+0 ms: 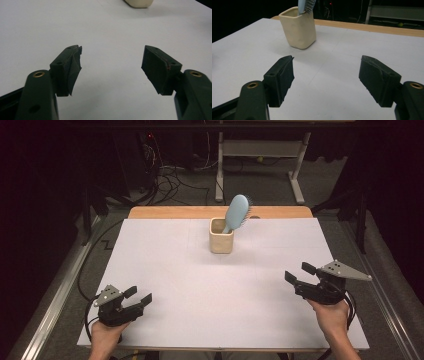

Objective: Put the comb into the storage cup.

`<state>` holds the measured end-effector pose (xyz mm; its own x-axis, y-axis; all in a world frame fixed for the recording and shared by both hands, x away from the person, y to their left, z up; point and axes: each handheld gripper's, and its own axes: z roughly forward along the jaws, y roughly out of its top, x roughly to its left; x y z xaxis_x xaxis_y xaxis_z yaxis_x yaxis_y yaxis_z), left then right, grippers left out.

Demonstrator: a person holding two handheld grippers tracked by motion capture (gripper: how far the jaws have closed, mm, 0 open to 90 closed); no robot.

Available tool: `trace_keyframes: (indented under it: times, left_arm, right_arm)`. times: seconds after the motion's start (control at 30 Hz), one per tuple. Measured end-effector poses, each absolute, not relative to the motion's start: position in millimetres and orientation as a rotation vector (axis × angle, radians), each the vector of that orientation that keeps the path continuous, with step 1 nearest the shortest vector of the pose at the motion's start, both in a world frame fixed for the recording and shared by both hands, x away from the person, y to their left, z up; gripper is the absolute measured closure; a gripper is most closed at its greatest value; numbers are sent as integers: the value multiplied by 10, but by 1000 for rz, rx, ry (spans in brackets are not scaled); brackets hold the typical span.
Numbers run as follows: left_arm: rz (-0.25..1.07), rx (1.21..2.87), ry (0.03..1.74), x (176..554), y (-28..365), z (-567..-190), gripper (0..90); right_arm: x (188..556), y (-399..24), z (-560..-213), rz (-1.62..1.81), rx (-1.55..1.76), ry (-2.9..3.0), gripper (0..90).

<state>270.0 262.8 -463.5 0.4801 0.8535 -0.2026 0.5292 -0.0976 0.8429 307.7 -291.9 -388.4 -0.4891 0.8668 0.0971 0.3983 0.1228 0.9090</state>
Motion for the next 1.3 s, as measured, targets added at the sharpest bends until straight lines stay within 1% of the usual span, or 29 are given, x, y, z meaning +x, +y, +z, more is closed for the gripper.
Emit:
trace_keyframes:
  times: [0.87, 1.3]
  left_arm:
    - [425, 1751, 1180, 2678, 2643, -4625, 321]
    - [426, 1743, 1179, 2658, 2658, -4620, 319]
  right_arm:
    - [2855, -3145, -3948, 1355, 1275, 1877, 282]
    - [2760, -3192, -4062, 1340, 1292, 1877, 275]
